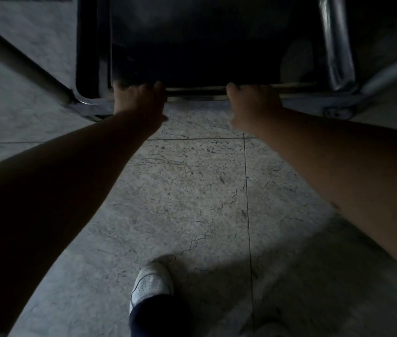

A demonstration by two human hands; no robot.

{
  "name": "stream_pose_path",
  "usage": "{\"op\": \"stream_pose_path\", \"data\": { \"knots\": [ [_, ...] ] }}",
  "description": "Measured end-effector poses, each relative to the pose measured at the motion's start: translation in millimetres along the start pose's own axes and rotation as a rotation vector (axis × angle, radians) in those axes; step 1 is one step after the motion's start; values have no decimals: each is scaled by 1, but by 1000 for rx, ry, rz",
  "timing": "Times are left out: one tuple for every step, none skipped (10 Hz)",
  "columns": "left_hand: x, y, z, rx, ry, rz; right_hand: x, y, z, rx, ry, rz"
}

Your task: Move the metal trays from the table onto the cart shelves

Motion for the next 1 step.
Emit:
{"op": "stream_pose_path", "data": {
  "knots": [
    [-28,-10,4,-13,-50,156,-30,-9,-7,7,0,178]
  ]
}}
Point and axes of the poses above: each hand's wrist, its own x-axis towards the middle knuckle, its own y-axis out of the palm, z = x × y, the point moved 7 cm from there along x, towards the middle knuckle, and after that the axes turned 2 degrees about z, right-handed, at the moved point
